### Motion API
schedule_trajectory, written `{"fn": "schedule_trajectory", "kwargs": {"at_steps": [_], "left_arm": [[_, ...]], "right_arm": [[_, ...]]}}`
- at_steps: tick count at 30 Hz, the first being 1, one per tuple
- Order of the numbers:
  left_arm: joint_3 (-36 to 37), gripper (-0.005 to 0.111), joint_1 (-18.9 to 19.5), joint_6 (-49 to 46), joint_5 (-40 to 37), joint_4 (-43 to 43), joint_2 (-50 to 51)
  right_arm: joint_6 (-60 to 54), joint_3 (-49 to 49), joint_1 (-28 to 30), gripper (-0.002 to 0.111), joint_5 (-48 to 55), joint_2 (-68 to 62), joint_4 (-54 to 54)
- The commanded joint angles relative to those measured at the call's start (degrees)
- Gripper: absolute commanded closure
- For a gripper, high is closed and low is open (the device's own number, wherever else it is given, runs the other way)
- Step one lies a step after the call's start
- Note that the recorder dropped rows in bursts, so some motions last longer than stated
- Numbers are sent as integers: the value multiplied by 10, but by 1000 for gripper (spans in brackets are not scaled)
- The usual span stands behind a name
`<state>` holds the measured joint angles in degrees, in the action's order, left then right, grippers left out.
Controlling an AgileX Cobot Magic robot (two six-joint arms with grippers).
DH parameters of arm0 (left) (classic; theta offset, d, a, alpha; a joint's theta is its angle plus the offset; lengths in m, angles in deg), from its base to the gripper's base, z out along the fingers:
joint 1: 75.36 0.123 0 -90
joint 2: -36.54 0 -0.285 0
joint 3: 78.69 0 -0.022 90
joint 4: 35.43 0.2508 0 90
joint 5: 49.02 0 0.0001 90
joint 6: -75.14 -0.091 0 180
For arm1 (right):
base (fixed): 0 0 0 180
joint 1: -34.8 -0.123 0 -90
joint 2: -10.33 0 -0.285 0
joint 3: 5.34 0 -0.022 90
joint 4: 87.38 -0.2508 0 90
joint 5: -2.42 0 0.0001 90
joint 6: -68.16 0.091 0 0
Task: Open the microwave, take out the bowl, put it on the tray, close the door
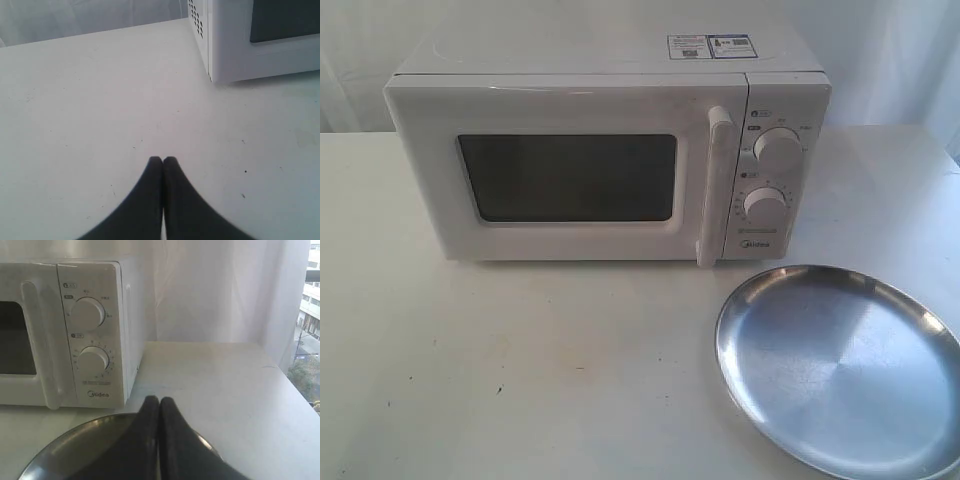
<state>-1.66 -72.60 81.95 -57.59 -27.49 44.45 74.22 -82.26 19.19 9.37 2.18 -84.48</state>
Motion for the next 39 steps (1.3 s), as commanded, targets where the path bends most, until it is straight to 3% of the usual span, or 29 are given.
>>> {"fn": "schedule_trajectory", "kwargs": {"at_steps": [1,5,11,19,24,27,31,35,39], "left_arm": [[2,107,0,3,1,-2,-1],[2,107,0,3,1,-2,-1],[2,107,0,3,1,-2,-1],[2,107,0,3,1,-2,-1],[2,107,0,3,1,-2,-1],[2,107,0,3,1,-2,-1],[2,107,0,3,1,-2,-1],[2,107,0,3,1,-2,-1],[2,107,0,3,1,-2,-1]], "right_arm": [[2,-3,3,108,-2,4,-1],[19,-3,3,108,-43,4,-1],[234,-3,3,108,-193,4,-1],[365,-3,3,108,-367,4,7],[510,5,3,108,-491,4,143],[507,56,3,108,-570,-19,230],[507,141,3,108,-574,-93,314],[504,214,3,108,-642,-214,385],[503,275,3,108,-646,-361,479]]}}
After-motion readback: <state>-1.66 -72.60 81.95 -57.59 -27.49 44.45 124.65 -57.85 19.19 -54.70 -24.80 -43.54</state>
